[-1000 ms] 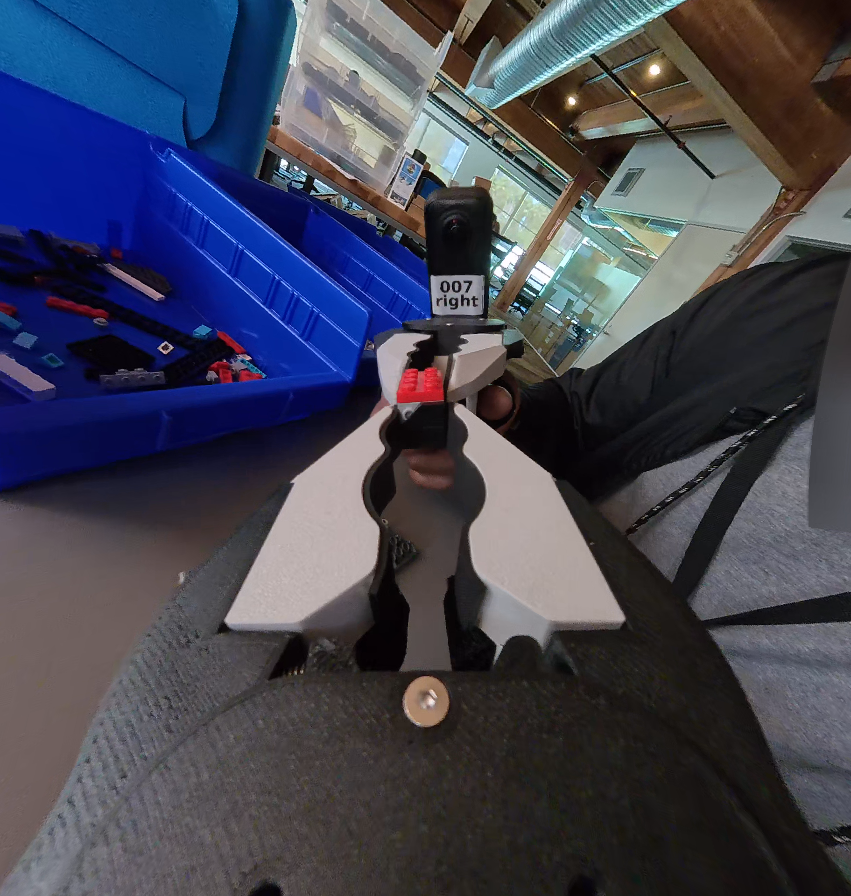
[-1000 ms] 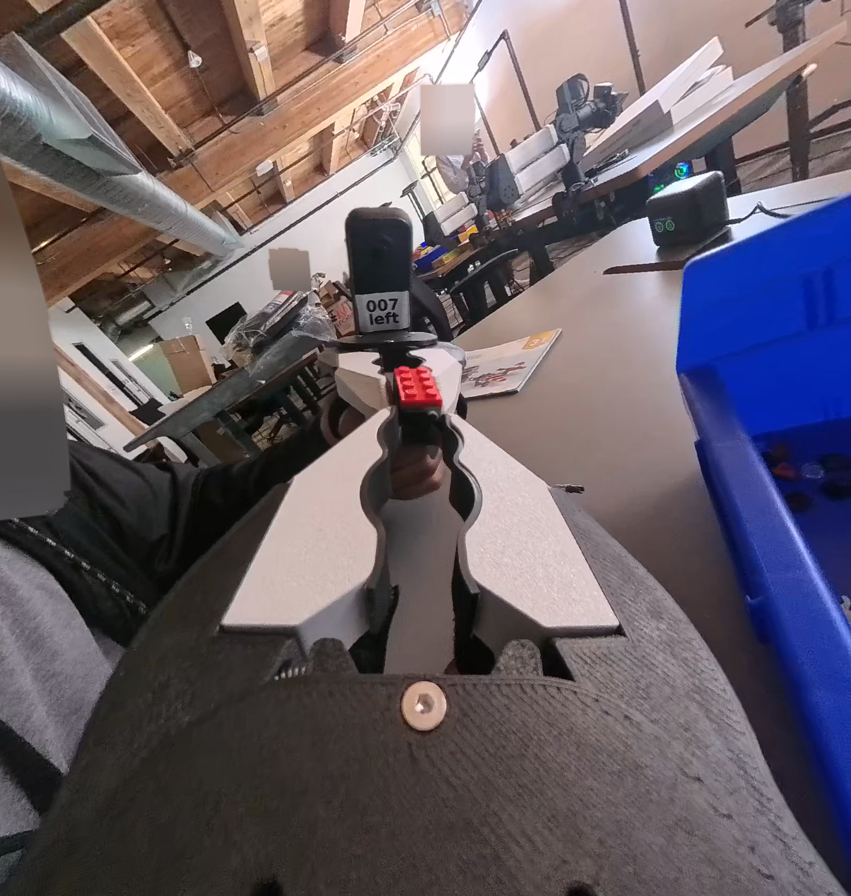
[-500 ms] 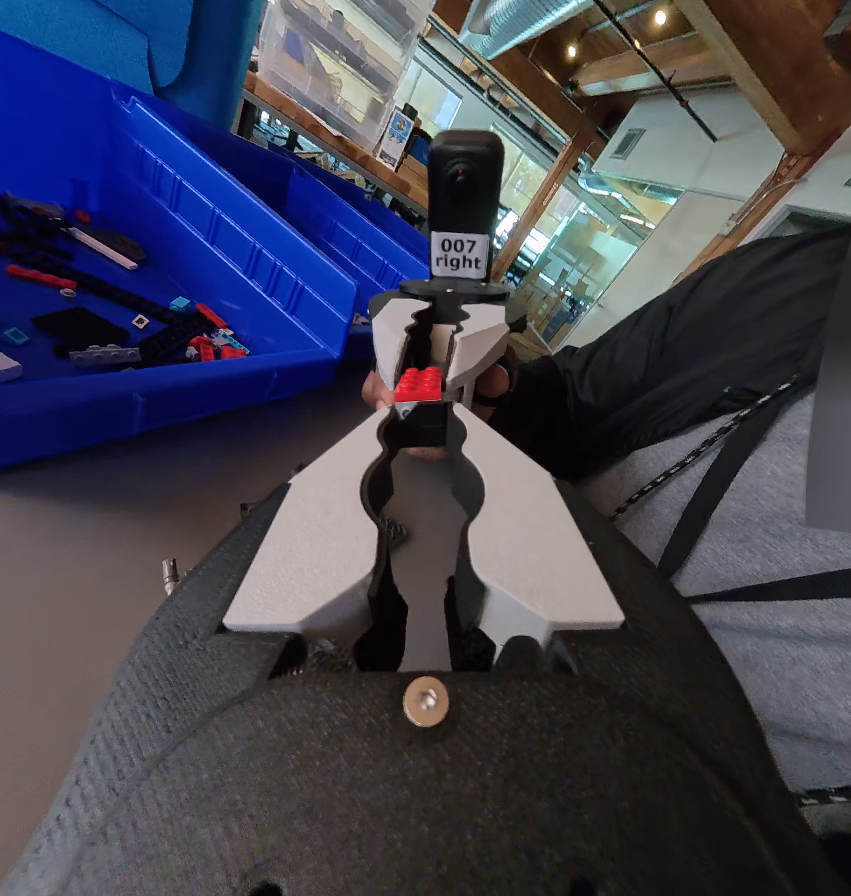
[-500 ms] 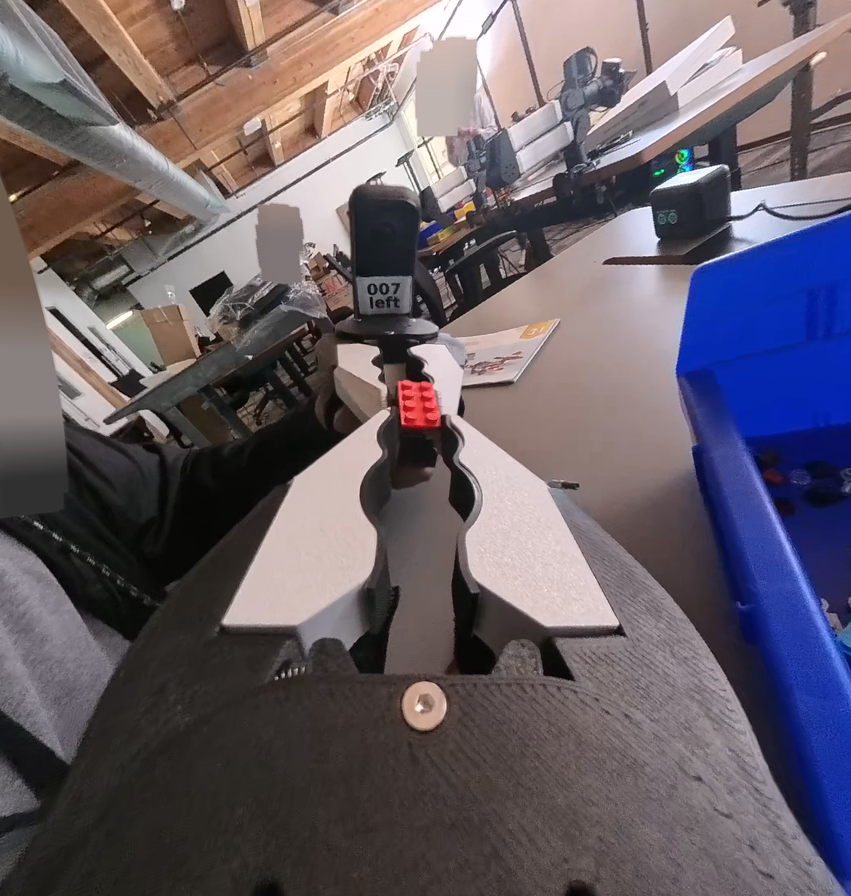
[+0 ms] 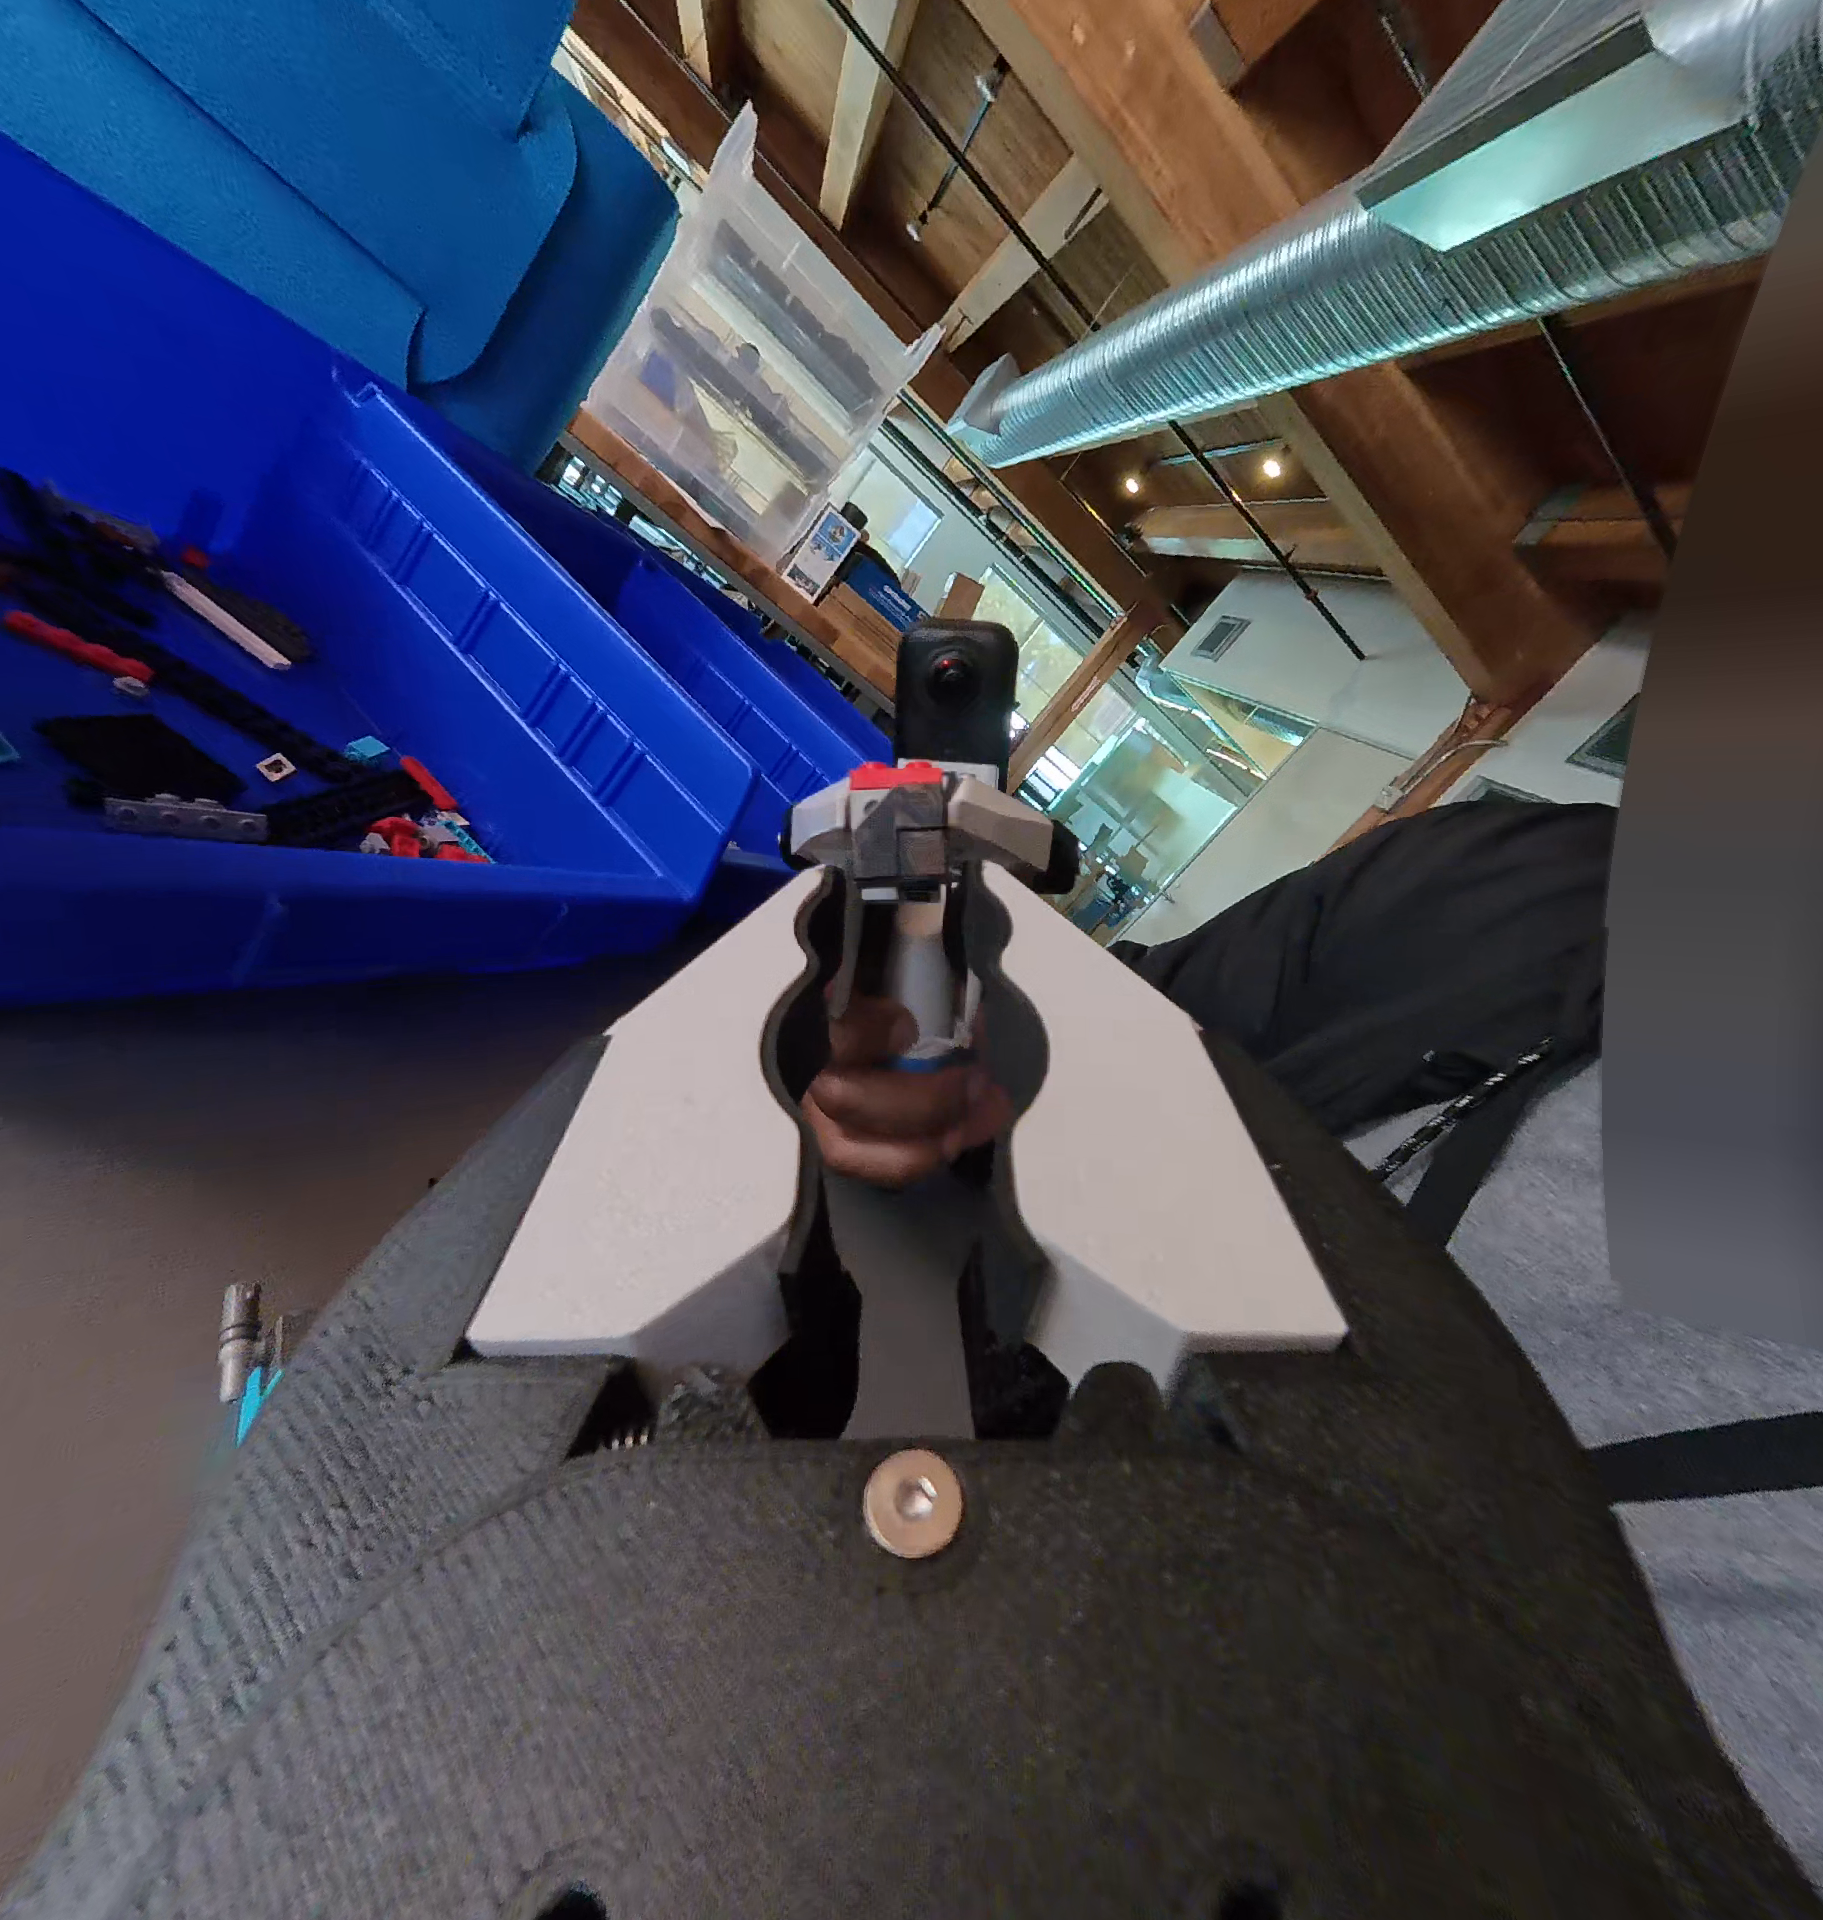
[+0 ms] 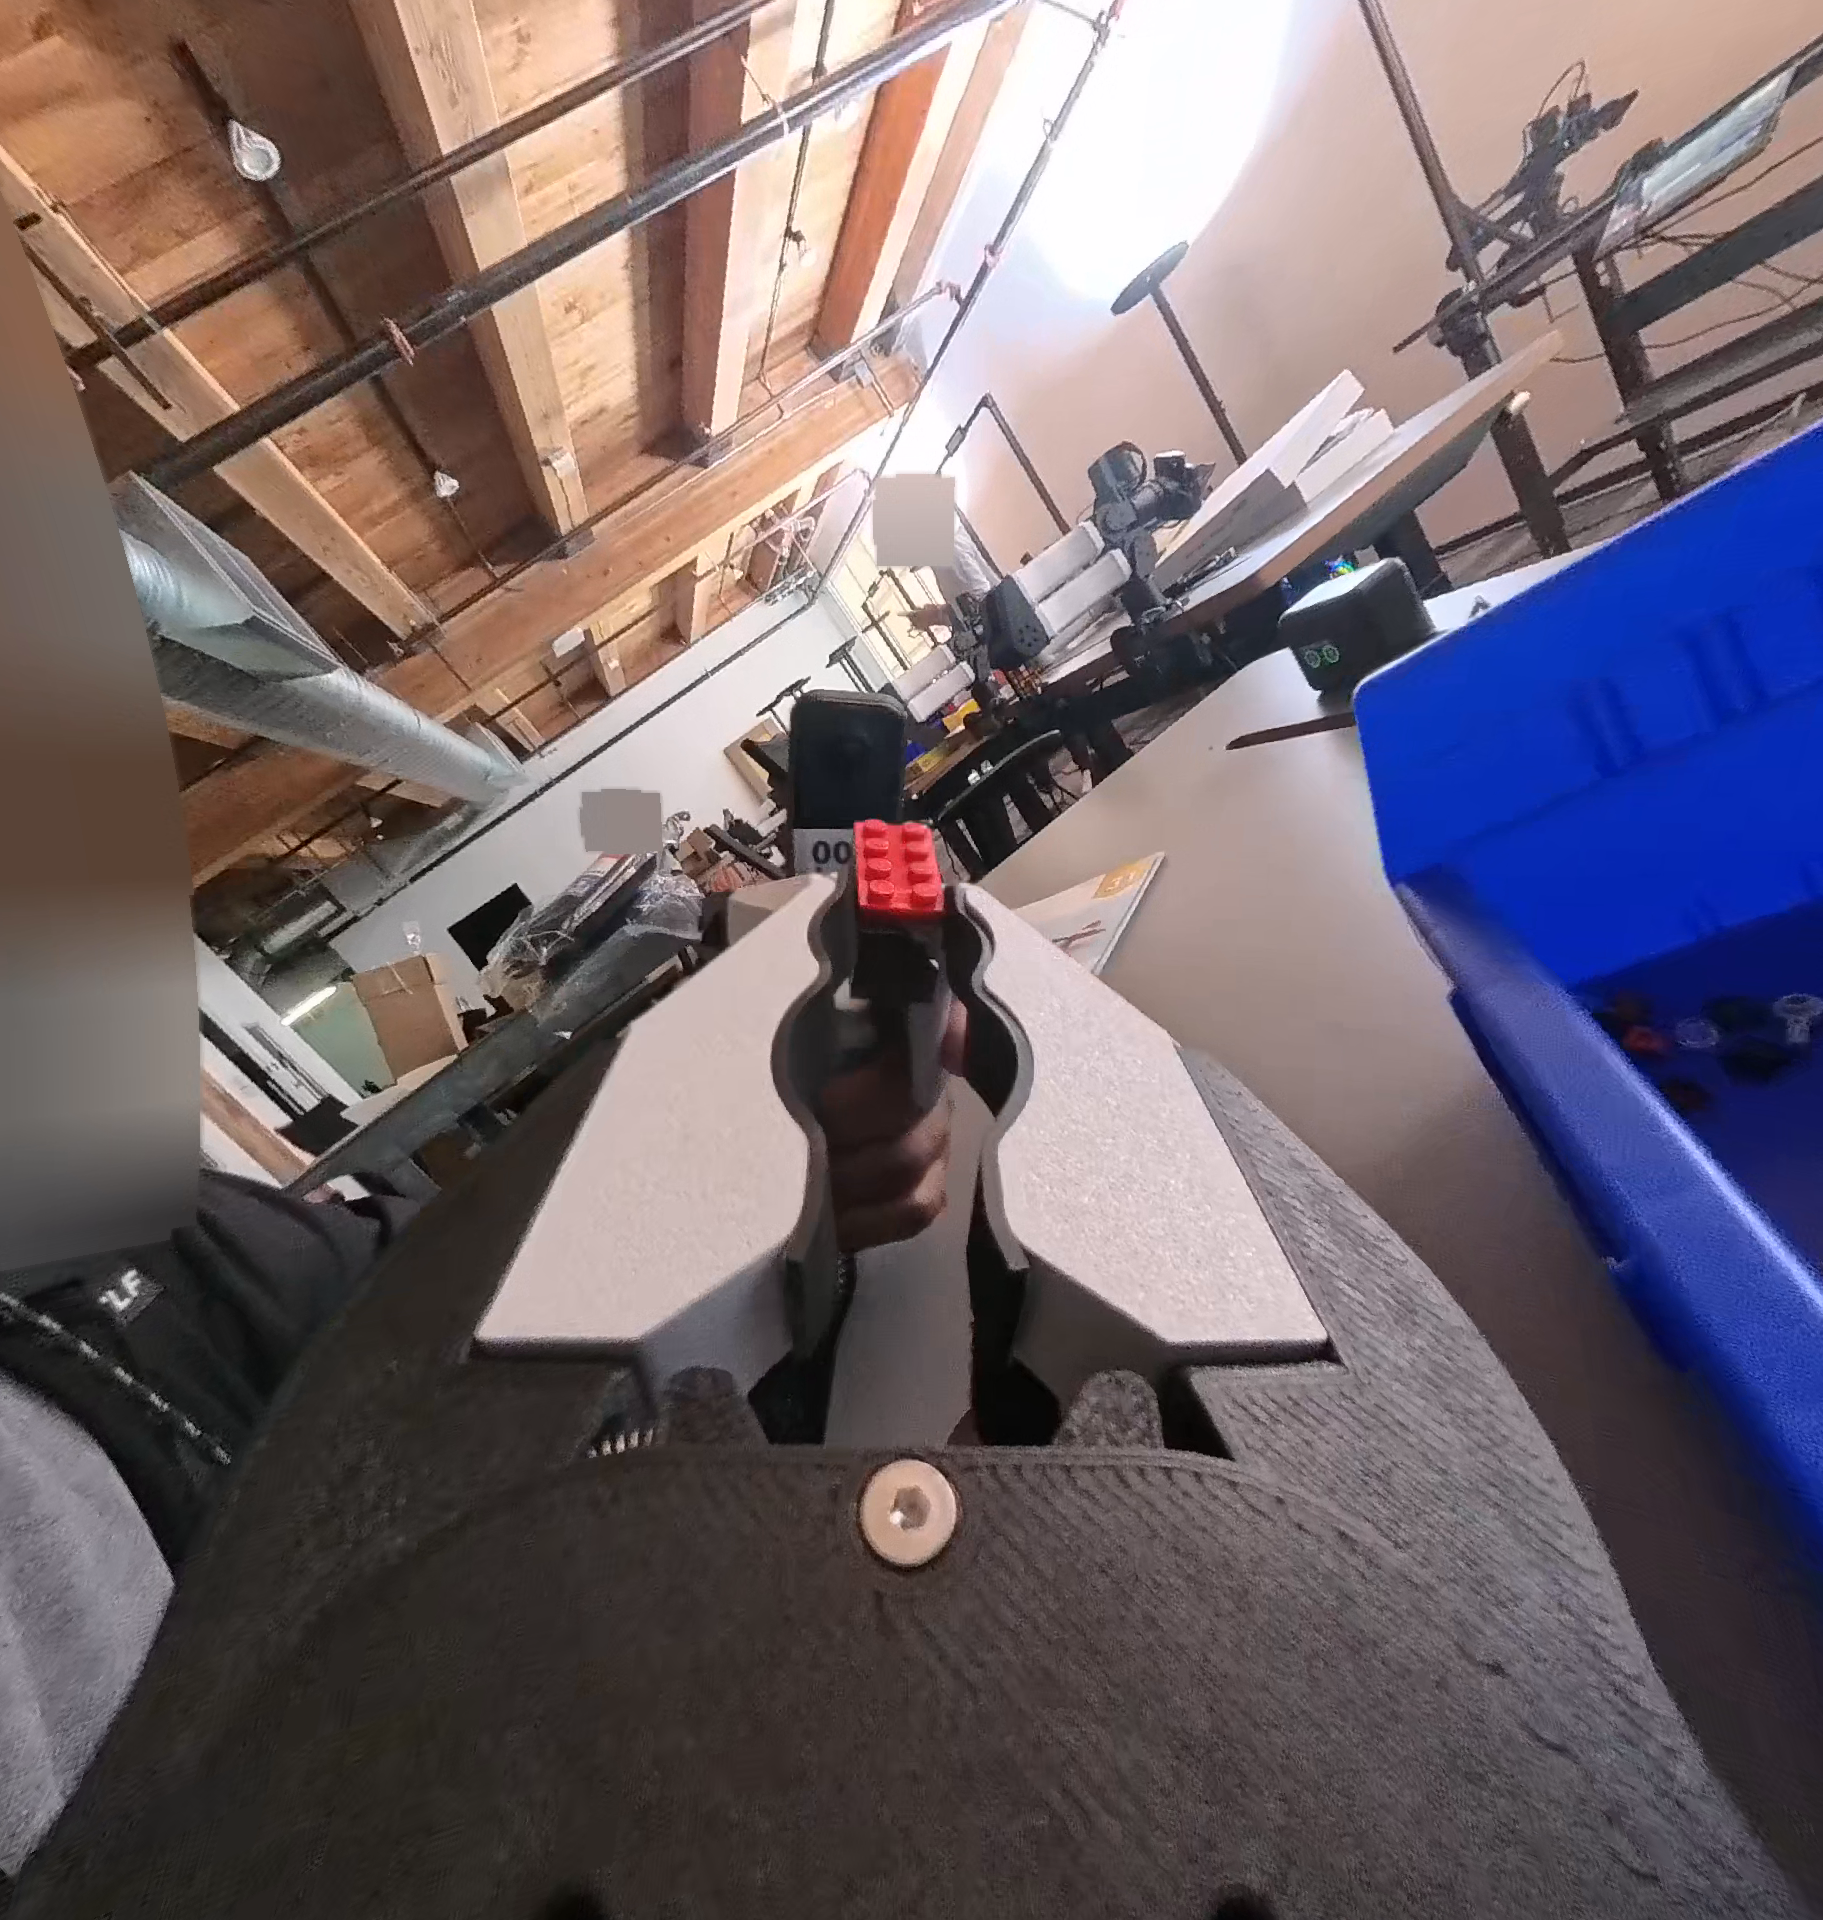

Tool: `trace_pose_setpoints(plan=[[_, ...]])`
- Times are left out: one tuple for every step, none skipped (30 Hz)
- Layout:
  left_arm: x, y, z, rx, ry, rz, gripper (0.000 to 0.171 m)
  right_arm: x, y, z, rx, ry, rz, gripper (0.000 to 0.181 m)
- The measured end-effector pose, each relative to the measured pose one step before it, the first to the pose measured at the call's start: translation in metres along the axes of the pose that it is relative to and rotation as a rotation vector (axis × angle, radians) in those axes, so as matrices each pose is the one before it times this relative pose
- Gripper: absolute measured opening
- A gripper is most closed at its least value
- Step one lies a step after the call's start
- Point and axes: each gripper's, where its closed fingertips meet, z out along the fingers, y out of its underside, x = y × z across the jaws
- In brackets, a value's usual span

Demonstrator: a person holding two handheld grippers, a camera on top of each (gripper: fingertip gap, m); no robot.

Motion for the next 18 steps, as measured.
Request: trace_pose_setpoints(plan=[[-0.0001,-0.00106,0.0002,0.0115,-0.0019,0.0004,0.021,-0.00177,0.00035,0.00024,0.0051,-0.0058,-0.003,0.017],[0.00091,-0.0017,-0.00026,0.01477,0.0055,-0.0016,0.019,-0.00086,0.00135,0.00041,-0.0017,-0.0015,-0.0022,0.017],[0.00087,-0.00248,-0.0006,0.01723,0.0055,-0.0036,0.017,-0.00078,0.00212,0.00062,-0.0062,-0.004,-0.0007,0.017],[0.00003,-0.00226,-0.00104,0.01365,0.0007,-0.002,0.017,-0.00085,0.00247,0.00084,-0.0097,-0.0063,0.0033,0.017],[-0.00016,-0.00124,-0.00086,0.00546,-0.0011,0.0053,0.017,-0.00045,0.00279,0.00082,-0.0119,-0.005,0.0054,0.017],[0.00009,-0.00057,-0.00074,0.00072,-0.0006,0.0119,0.017,-0.00067,0.00285,0.00085,-0.0126,-0.0059,0.0054,0.017],[0.00043,-0.00049,-0.00053,-0.00027,0.0,0.0128,0.016,-0.00068,0.00286,0.00097,-0.0151,-0.0072,0.0033,0.017],[0.00054,-0.00011,-0.00061,-0.00487,0.0002,0.0127,0.016,-0.00108,0.00331,0.00089,-0.0203,-0.0096,-0.0017,0.017],[-0.00007,0.0007,-0.00069,-0.01237,-0.0039,0.014,0.016,-0.00093,0.00312,0.00086,-0.0241,-0.0073,-0.0069,0.017],[-0.00033,0.00077,-0.00088,-0.01645,-0.0064,0.0175,0.016,-0.00075,0.00252,0.00057,-0.0278,-0.0059,-0.0129,0.017],[0.00024,0.0006,-0.001,-0.01528,-0.0027,0.0177,0.016,-0.00061,0.00109,0.00003,-0.0246,-0.0034,-0.0212,0.018],[0.0007,0.00017,-0.00091,-0.01251,0.0001,0.0113,0.016,-0.00021,-0.00001,-0.00043,-0.0202,0.0027,-0.0296,0.021],[0.00107,0.00045,-0.00073,-0.01308,0.0044,0.0075,0.016,-0.00012,-0.00008,-0.0006,-0.0189,0.0048,-0.0342,0.024],[0.00067,0.00119,-0.00045,-0.01465,0.0022,0.0053,0.016,-0.00105,-0.00006,-0.00059,-0.0167,0.0002,-0.0313,0.025],[0.00012,0.00226,0.00002,-0.01934,0.0,0.004,0.016,-0.00161,-0.0006,-0.00063,-0.0108,-0.0047,-0.0218,0.026],[-0.00025,0.00268,0.00029,-0.02027,-0.0002,0.0043,0.016,-0.00214,-0.00078,-0.00054,-0.0073,-0.0099,-0.0115,0.026],[0.0004,0.00215,0.00028,-0.0137,0.004,0.0036,0.016,-0.00103,0.00031,-0.00017,-0.0116,-0.0064,-0.0039,0.026],[0.00051,0.00153,0.00035,-0.00962,0.0051,-0.0013,0.016,-0.00019,0.00038,-0.00034,-0.0091,-0.0033,-0.0028,0.026]])
